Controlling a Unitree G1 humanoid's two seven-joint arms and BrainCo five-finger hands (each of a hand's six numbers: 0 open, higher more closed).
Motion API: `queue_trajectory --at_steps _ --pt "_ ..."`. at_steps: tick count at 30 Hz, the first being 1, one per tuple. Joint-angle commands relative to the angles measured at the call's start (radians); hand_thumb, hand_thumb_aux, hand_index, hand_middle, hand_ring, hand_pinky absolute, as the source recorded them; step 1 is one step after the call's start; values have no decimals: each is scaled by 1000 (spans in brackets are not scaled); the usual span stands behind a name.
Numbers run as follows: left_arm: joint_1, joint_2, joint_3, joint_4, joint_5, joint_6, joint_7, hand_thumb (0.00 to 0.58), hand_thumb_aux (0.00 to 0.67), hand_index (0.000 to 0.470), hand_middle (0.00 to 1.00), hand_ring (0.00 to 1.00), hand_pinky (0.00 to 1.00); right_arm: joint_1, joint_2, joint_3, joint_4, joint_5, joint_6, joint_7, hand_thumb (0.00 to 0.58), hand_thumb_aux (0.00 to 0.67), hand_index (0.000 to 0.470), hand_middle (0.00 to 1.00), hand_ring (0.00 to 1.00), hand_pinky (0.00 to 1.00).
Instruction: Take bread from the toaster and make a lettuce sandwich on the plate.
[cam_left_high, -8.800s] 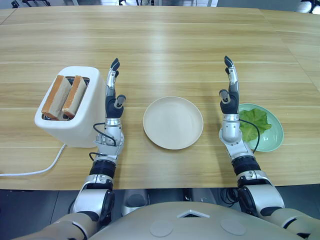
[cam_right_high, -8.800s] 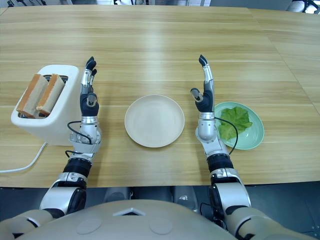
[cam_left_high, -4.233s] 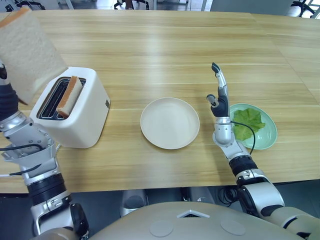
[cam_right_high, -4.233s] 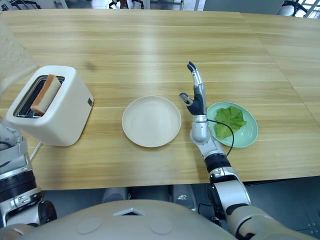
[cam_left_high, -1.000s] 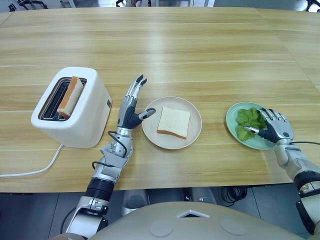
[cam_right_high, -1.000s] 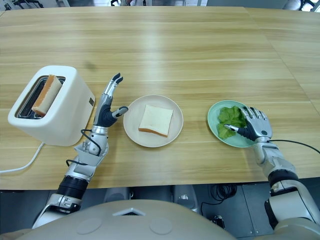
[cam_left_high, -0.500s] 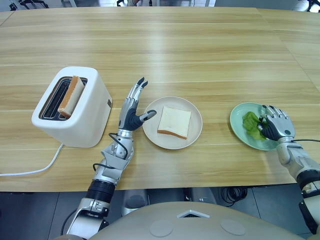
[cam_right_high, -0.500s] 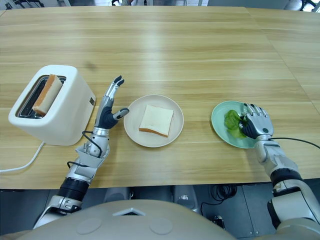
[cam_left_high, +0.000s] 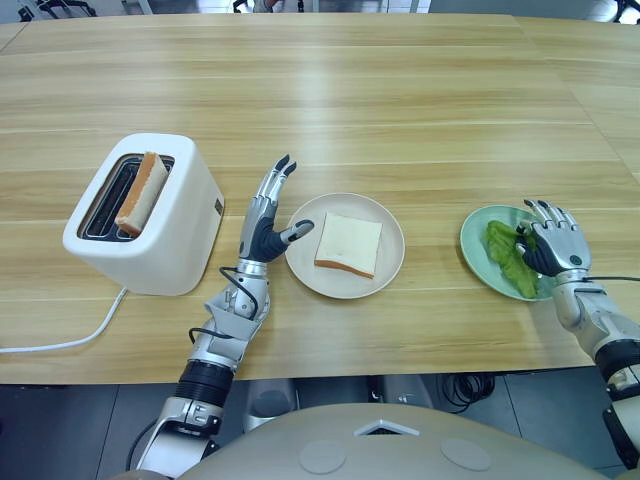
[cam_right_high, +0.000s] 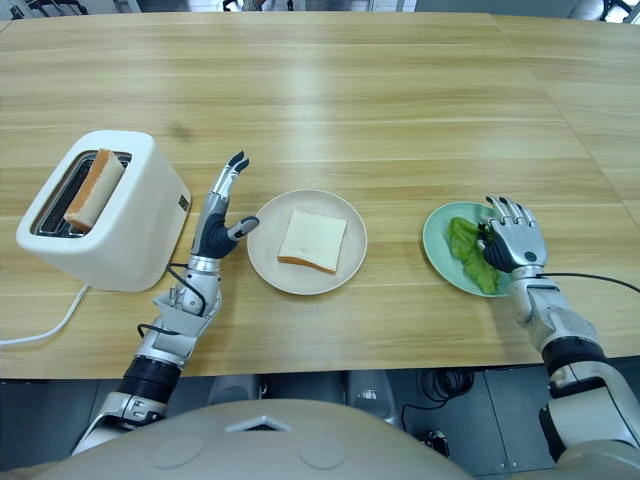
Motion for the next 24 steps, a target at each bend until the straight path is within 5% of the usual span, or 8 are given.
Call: queue_trajectory --at_steps 1,15,24 --pt "3 -2 9 3 -11 -2 3 0 0 0 0 0 0 38 -25 -38 -136 13 -9 -9 580 670 460 0 0 0" --pt "-14 -22 -5 32 -5 -11 15 0 0 0 0 0 0 13 69 -22 -469 -41 -38 70 580 670 460 0 0 0" --pt "-27 -20 3 47 0 -20 27 0 0 0 0 0 0 -170 250 129 -371 -127 -137 108 580 670 460 0 0 0"
